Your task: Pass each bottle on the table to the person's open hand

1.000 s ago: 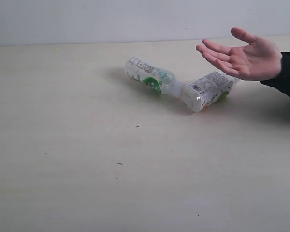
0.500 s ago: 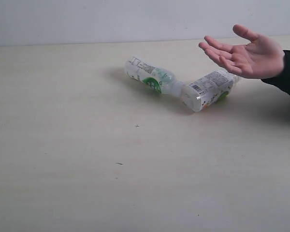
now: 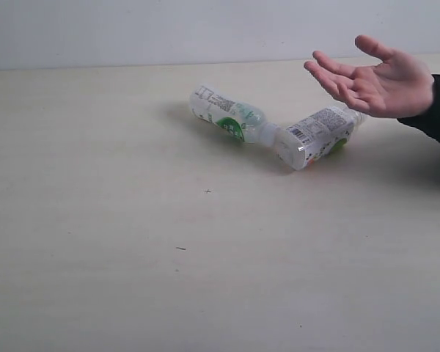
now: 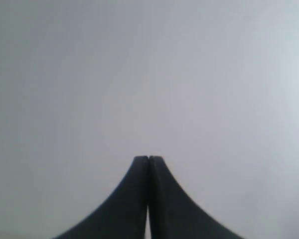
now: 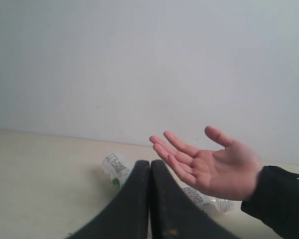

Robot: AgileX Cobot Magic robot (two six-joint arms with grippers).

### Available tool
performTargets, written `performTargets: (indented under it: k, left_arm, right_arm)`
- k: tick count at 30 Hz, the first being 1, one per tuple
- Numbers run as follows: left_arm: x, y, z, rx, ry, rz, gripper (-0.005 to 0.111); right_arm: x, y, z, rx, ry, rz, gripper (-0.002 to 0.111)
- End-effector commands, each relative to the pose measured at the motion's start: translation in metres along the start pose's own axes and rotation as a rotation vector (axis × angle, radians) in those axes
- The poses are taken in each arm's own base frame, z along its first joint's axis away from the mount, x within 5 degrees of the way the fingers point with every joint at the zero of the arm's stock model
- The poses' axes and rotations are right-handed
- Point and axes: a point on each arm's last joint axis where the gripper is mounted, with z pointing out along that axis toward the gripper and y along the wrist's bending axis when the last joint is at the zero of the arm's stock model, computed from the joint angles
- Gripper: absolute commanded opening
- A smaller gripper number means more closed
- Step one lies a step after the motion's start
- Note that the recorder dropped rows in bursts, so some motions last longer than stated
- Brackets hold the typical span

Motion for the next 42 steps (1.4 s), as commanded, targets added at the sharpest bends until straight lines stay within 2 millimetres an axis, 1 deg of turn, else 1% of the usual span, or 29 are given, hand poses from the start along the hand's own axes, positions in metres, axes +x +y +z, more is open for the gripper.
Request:
performTargets:
  k: [1,3,4,5,6,8,9,10,11,12,13,15,17,20,24,26,28,29,30,31,33,34,36,37,38,39,40,41,42]
  left_arm:
    - [-0.028,-0.014,-0.003,0.159,-0.320,0.026,0.002]
    - [-0.026,-0.013,0.009,0.133,-0.251,0.049,0.002]
    - [-0.021,-0.013,0.019,0.125,-0.182,0.040,0.002]
    - [-0.018,-0.012,0.024,0.124,-0.149,0.041,0.002]
    - [-0.013,-0.012,0.035,0.117,-0.090,0.051,0.002]
    - [-0.012,-0.011,0.056,0.092,-0.015,0.022,0.002]
    - [-0.014,-0.012,0.073,0.085,0.021,-0.007,0.002]
    - [-0.014,-0.014,0.087,0.092,0.051,0.007,0.002]
    - [-0.011,-0.016,0.109,0.117,0.107,0.042,0.002]
    - [-0.012,-0.020,0.124,0.149,0.135,0.040,0.002]
    - [-0.007,-0.026,0.150,0.218,0.215,0.020,0.002]
    - [0.003,-0.032,0.179,0.300,0.337,0.019,0.002]
    - [0.015,-0.033,0.205,0.334,0.471,0.040,0.002]
    - [0.039,-0.028,0.241,0.382,0.673,0.172,0.002]
    - [0.061,-0.021,0.279,0.417,0.893,0.229,0.002]
    - [0.070,-0.022,0.294,0.397,0.920,0.139,0.004]
    - [0.079,-0.022,0.305,0.440,0.925,0.147,0.009]
    - [0.080,-0.026,0.313,0.462,0.914,0.155,0.012]
    - [0.082,-0.026,0.319,0.465,0.906,0.171,0.014]
    - [0.083,-0.028,0.324,0.480,0.888,0.211,0.015]
    - [0.083,-0.034,0.333,0.577,0.816,0.416,0.015]
    - [0.082,-0.037,0.334,0.627,0.772,0.545,0.015]
    - [0.084,-0.041,0.338,0.661,0.695,0.832,0.014]
    - [0.085,-0.040,0.341,0.619,0.679,0.940,0.012]
    - [0.085,-0.035,0.346,0.484,0.678,1.095,0.010]
    - [0.084,-0.030,0.351,0.361,0.686,1.211,0.008]
    - [0.083,-0.019,0.355,0.192,0.714,1.350,0.005]
    - [0.086,-0.011,0.359,0.057,0.754,1.529,0.002]
    - [0.086,-0.001,0.361,-0.071,0.799,1.654,0.000]
  right_arm:
    - [0.001,0.000,0.000,-0.002,-0.005,0.002,0.000]
    - [0.001,0.000,0.000,-0.002,-0.005,0.002,0.000]
    - [0.001,0.000,0.000,-0.002,-0.005,0.002,0.000]
    - [0.001,0.000,0.000,-0.002,-0.005,0.002,0.000]
    - [0.001,0.000,0.000,-0.002,-0.005,0.002,0.000]
    - [0.001,0.000,0.000,-0.002,-0.005,0.002,0.000]
    - [0.001,0.000,0.000,-0.002,-0.005,0.002,0.000]
    - [0.001,0.000,0.000,-0.002,-0.005,0.002,0.000]
    - [0.001,0.000,0.000,-0.002,-0.005,0.002,0.000]
    - [0.001,0.000,0.000,-0.002,-0.005,0.002,0.000]
    - [0.001,0.000,0.000,-0.002,-0.005,0.002,0.000]
    - [0.001,0.000,0.000,-0.002,-0.005,0.002,0.000]
    - [0.001,0.000,0.000,-0.002,-0.005,0.002,0.000]
    - [0.001,0.000,0.000,-0.002,-0.005,0.002,0.000]
    - [0.001,0.000,0.000,-0.002,-0.005,0.005,0.000]
    - [0.001,0.000,0.000,-0.002,-0.005,0.005,0.000]
    - [0.001,0.000,0.000,-0.002,-0.005,0.005,0.000]
    - [0.001,0.000,0.000,-0.002,-0.005,0.005,0.000]
    - [0.001,0.000,0.000,-0.002,-0.005,0.005,0.000]
    - [0.001,0.000,0.000,-0.002,-0.005,0.005,0.000]
    - [0.001,0.000,0.000,-0.002,-0.005,0.005,0.000]
    - [0.001,0.000,0.000,-0.002,-0.005,0.005,0.000]
    - [0.001,0.000,0.000,-0.002,-0.005,0.005,0.000]
    - [0.001,0.000,0.000,-0.002,-0.005,0.005,0.000]
    - [0.001,0.000,0.000,-0.002,-0.005,0.005,0.000]
    - [0.001,0.000,0.000,-0.002,-0.005,0.005,0.000]
    - [0.001,0.000,0.000,-0.002,-0.005,0.005,0.000]
    - [0.001,0.000,0.000,-0.002,-0.005,0.005,0.000]
    - [0.001,0.000,0.000,-0.002,-0.005,0.005,0.000]
